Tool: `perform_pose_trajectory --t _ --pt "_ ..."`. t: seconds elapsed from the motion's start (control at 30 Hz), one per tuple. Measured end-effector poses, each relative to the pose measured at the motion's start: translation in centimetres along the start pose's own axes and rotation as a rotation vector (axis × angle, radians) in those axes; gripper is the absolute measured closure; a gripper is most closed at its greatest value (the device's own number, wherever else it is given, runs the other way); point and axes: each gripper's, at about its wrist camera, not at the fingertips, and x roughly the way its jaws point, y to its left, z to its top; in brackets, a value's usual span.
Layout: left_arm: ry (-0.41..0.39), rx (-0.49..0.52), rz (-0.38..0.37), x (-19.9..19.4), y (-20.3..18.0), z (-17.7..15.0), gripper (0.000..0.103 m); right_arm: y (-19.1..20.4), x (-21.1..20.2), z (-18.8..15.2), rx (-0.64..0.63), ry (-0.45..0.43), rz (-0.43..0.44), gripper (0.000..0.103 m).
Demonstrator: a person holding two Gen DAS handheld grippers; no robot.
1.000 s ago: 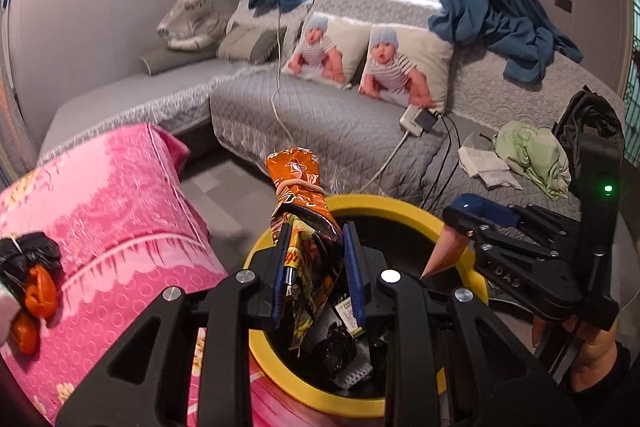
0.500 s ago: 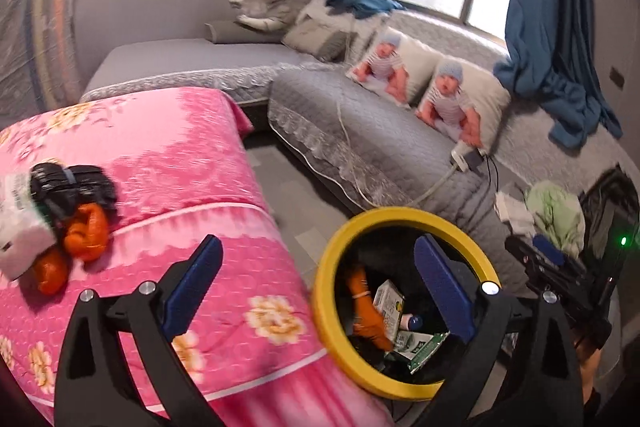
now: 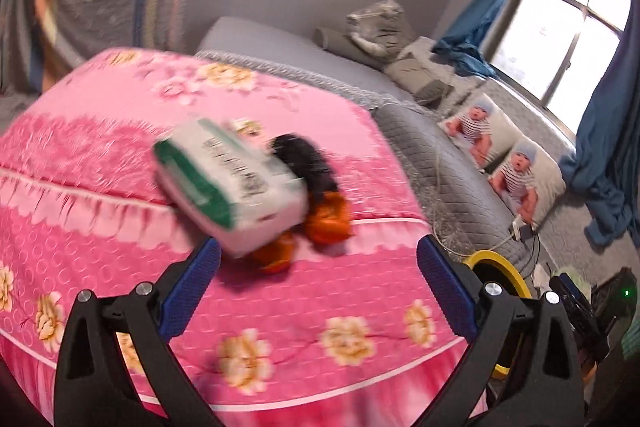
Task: Collect trash
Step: 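Grasp the white-green plastic bag on the bed with the left tool, then grasp the black plastic bag with right tool while left tool holds the white-green bag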
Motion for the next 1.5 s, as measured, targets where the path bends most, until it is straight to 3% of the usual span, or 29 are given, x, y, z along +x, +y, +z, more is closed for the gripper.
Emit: perform_pose_trajectory --t 0.13,0.47,0.8,1.0,1.07,1.17,1.33,1.5 --pt "0.080 -0.133 -0.080 1.3 4.9 -0.2 0.009 2.7 0.6 0.7 -0.038 0.003 0.033 0.018" --pt "0.111 -0.247 -0.172 3.7 8.7 0.9 0.010 7.4 1.0 1.6 -0.124 0.002 0.099 0.018" --pt "0.150 -0.182 -0.085 7.7 7.5 3.3 0.012 8.3 1.0 1.5 -0.151 -0.005 0.154 0.018" --pt "0.186 -0.185 -0.027 10.1 7.2 4.0 0.033 8.0 0.8 1.4 -0.141 -0.005 0.167 0.018" --pt "0.167 -0.162 -0.005 9.8 7.0 4.1 0.048 7.9 0.8 1.4 -0.136 -0.004 0.167 0.018" --pt "0.145 -0.138 0.025 9.7 6.8 4.3 0.061 8.0 0.9 1.4 -0.128 0.003 0.182 0.018" --pt "0.117 -0.172 0.017 7.6 7.7 3.9 0.067 9.7 1.0 2.0 -0.147 0.009 0.242 0.018" --pt "0.020 -0.169 0.005 1.9 8.4 2.6 0.068 13.2 2.0 3.0 -0.246 -0.001 0.296 0.018"
